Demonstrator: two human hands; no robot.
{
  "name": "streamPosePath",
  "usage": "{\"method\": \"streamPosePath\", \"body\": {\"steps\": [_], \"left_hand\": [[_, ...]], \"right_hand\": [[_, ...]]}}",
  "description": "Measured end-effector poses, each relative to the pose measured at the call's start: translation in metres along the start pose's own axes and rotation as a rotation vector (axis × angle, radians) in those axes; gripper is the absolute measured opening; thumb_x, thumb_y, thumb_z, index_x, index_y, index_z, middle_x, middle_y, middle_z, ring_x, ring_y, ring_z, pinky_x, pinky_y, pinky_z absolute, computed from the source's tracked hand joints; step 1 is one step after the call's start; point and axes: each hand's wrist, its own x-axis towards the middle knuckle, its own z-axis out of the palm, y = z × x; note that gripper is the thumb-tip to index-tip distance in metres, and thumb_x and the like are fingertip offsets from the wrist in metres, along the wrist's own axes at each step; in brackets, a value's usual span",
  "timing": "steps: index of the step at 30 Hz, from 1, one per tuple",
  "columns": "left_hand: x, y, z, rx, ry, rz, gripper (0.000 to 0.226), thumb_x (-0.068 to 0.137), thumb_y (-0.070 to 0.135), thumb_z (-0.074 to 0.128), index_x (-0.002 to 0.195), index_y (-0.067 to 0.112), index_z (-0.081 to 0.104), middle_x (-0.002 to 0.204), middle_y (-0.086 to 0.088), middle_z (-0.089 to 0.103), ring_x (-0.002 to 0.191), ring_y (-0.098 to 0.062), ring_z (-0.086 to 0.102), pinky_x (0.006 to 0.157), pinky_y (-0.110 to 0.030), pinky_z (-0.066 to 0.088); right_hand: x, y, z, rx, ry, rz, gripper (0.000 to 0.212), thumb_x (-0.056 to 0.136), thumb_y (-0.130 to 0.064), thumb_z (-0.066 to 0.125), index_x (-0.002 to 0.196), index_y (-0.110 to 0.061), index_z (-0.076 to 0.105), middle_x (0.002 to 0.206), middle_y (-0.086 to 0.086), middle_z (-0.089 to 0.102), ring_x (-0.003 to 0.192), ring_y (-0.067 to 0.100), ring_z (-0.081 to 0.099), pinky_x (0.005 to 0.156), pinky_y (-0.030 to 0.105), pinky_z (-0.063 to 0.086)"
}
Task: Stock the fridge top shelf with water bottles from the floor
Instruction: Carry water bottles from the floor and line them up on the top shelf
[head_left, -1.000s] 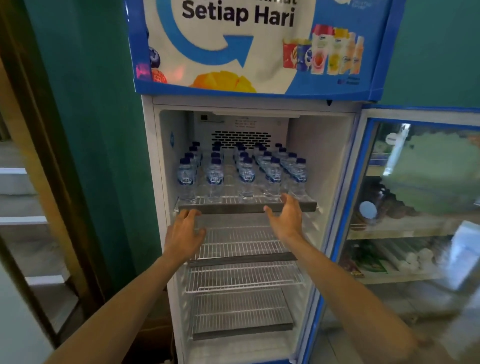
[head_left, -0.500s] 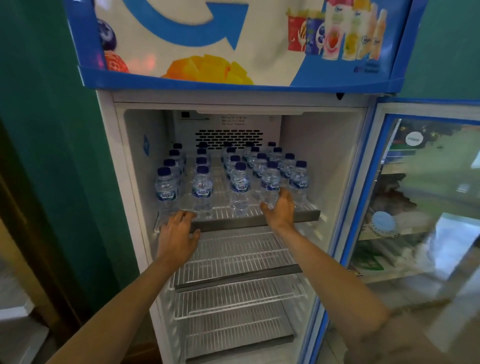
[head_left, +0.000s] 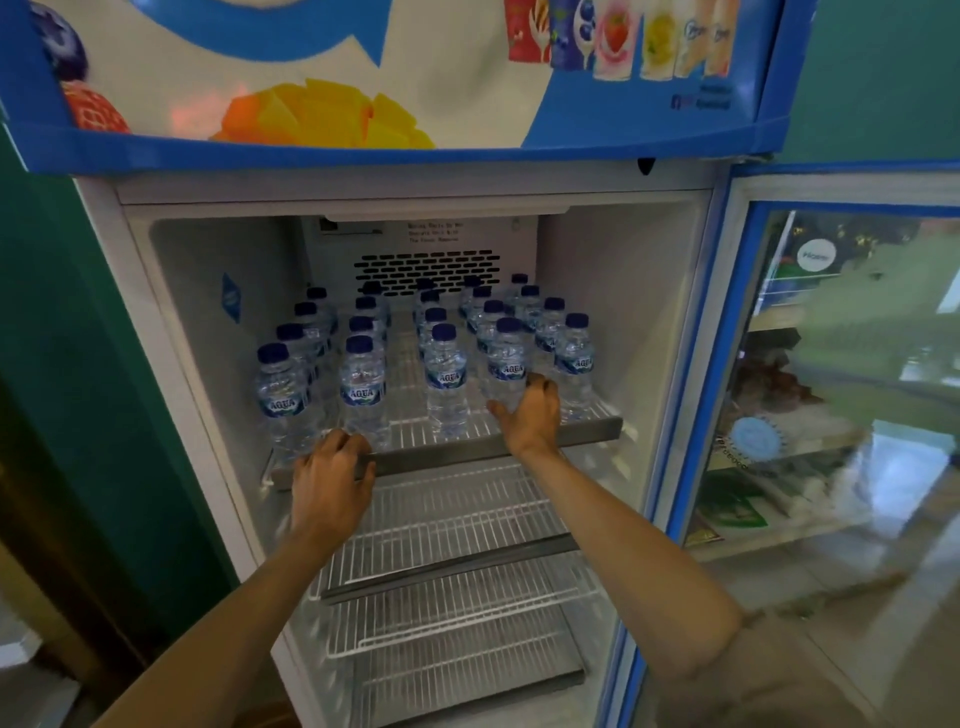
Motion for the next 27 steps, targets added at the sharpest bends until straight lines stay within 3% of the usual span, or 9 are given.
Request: {"method": "streamPosePath", "body": {"steps": [10, 14, 20, 23, 27], "left_hand": [[0.002, 0.004, -0.004, 0.022, -0.041, -0.016, 0.014, 0.079, 0.011, 0.072, 0.091, 0.009, 0.065, 0.093, -0.009, 0.058, 0.081, -0.03, 0.06, 0.072, -0.043, 0.05], [0.0, -0.001, -0.002, -0.021, -0.05, -0.009, 0.018, 0.075, 0.006, 0.075, 0.09, 0.009, 0.065, 0.092, -0.008, 0.057, 0.079, -0.031, 0.06, 0.071, -0.042, 0.05], [-0.001, -0.005, 0.0, -0.082, -0.033, -0.043, 0.023, 0.073, 0.007, 0.076, 0.093, 0.011, 0.065, 0.096, -0.006, 0.057, 0.082, -0.028, 0.06, 0.074, -0.041, 0.05], [0.0, -0.009, -0.002, -0.117, -0.039, -0.038, 0.02, 0.076, 0.01, 0.074, 0.094, 0.015, 0.065, 0.098, -0.002, 0.056, 0.083, -0.023, 0.06, 0.073, -0.036, 0.047], [0.003, -0.01, -0.004, -0.161, -0.033, -0.049, 0.022, 0.074, 0.005, 0.075, 0.091, 0.016, 0.067, 0.099, 0.003, 0.059, 0.081, -0.019, 0.062, 0.069, -0.028, 0.041]], "right_hand": [[0.001, -0.001, 0.0, 0.007, -0.006, -0.005, 0.066, 0.08, -0.027, 0.082, 0.133, -0.005, 0.049, 0.132, 0.015, 0.048, 0.121, 0.032, 0.05, 0.101, 0.041, 0.045], [-0.001, -0.011, -0.009, 0.141, 0.071, -0.019, 0.066, 0.08, -0.029, 0.082, 0.133, -0.007, 0.05, 0.135, 0.011, 0.047, 0.124, 0.027, 0.049, 0.106, 0.038, 0.043], [0.025, -0.064, -0.046, 0.322, 0.244, -0.378, 0.036, 0.094, -0.027, 0.066, 0.126, -0.014, 0.054, 0.122, 0.003, 0.056, 0.109, 0.016, 0.057, 0.095, 0.028, 0.048], [0.073, -0.094, -0.055, 0.254, 0.12, -0.466, 0.024, 0.095, -0.021, 0.064, 0.116, -0.014, 0.057, 0.114, 0.005, 0.059, 0.1, 0.016, 0.058, 0.089, 0.031, 0.053], [0.141, -0.113, -0.052, -0.189, -0.189, -0.512, 0.032, 0.093, -0.027, 0.065, 0.119, -0.01, 0.06, 0.12, 0.012, 0.064, 0.107, 0.028, 0.063, 0.091, 0.036, 0.052]]}}
